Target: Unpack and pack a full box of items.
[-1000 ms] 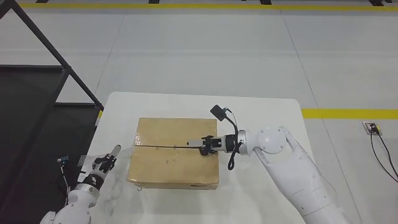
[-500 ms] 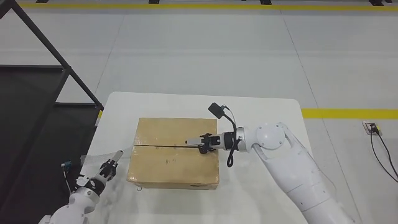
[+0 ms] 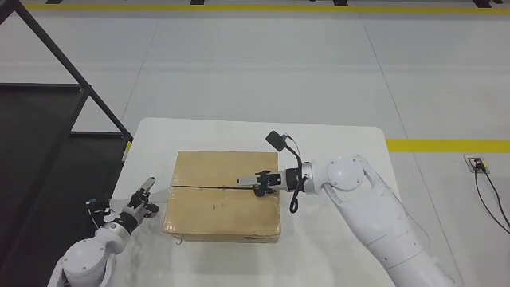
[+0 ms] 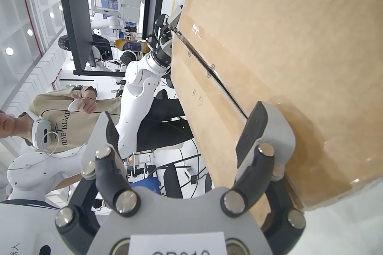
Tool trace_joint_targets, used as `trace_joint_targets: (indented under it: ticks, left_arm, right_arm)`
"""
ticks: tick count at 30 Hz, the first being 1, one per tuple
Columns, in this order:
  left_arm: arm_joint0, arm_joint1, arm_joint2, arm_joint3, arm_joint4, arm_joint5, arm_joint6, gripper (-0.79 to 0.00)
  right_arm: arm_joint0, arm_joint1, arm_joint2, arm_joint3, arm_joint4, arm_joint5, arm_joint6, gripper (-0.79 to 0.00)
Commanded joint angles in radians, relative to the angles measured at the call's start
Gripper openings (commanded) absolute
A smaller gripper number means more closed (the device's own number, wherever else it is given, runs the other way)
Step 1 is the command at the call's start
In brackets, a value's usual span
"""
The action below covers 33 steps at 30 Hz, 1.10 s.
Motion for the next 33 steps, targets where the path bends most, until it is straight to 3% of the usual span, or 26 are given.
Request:
trace_joint_targets:
  ticks: [1,8,13,25,33]
  left_arm:
    - [-0.023,-0.001,0.003,0.026,-0.037,0.013,-0.013,0.0]
    - [-0.085,-0.003,-0.005,0.102,-0.107,0.008,0.025,0.0]
    - [-0.079,0.001,-0.034,0.081,-0.115,-0.042,0.062,0.0]
    - [0.025,0.005,-0.096,-0.102,-0.129,-0.21,0.125,0.0]
    - [0.114,0.004,-0.109,-0.29,-0.04,-0.277,0.209,0.0]
  right_arm:
    - [0.0,0.001,-0.001,-0.001,0.001,0.0,0.0,0.0]
    - [0.001,0.002,-0.004,-0.005,0.002,0.006,-0.003,0.0]
    - [0.002,0.003,-0.008,-0.01,0.001,0.012,-0.003,0.0]
    - [0.007,0.004,-0.017,-0.001,0.009,0.006,-0.002,0.0]
    - [0.002,0.007,-0.013,0.006,0.008,0.001,-0.021,0.0]
